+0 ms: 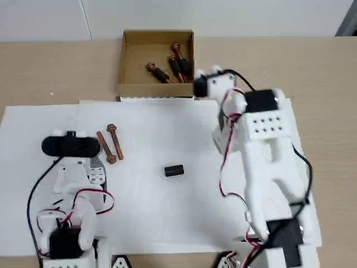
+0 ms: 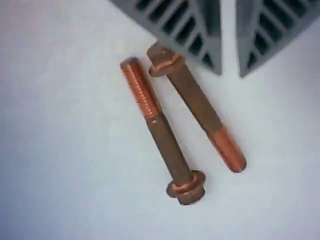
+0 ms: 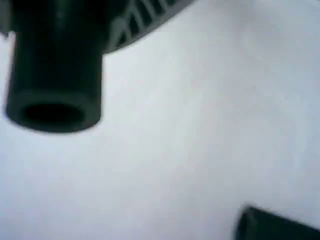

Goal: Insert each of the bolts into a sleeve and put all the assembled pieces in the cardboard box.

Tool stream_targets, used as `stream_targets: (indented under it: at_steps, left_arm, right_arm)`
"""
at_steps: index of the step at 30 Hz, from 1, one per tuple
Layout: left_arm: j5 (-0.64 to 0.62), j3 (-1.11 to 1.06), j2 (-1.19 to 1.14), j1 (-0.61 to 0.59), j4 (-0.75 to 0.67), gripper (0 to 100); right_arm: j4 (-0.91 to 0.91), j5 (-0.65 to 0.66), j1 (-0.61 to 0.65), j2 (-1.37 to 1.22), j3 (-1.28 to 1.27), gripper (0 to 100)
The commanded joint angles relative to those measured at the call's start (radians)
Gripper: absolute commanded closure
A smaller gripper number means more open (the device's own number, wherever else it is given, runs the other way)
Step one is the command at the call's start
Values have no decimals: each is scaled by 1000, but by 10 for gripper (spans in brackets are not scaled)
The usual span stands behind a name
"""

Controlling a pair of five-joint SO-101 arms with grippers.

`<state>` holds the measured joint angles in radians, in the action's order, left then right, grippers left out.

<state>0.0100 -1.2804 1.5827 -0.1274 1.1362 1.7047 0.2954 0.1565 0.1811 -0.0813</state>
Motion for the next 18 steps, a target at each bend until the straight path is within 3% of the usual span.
stream_targets:
  at_steps: [1, 10, 18]
  left_arm:
    - [-26, 176, -242, 0, 6, 991]
    - [-37, 509, -799, -3, 29, 991]
    - [-38, 831, -1178, -2, 149, 992]
  right_arm:
    - [-12, -5, -73, 104, -86, 995]
    - [-21, 0, -231, 222, -222, 993]
    - [-107, 0, -303, 315, -330, 993]
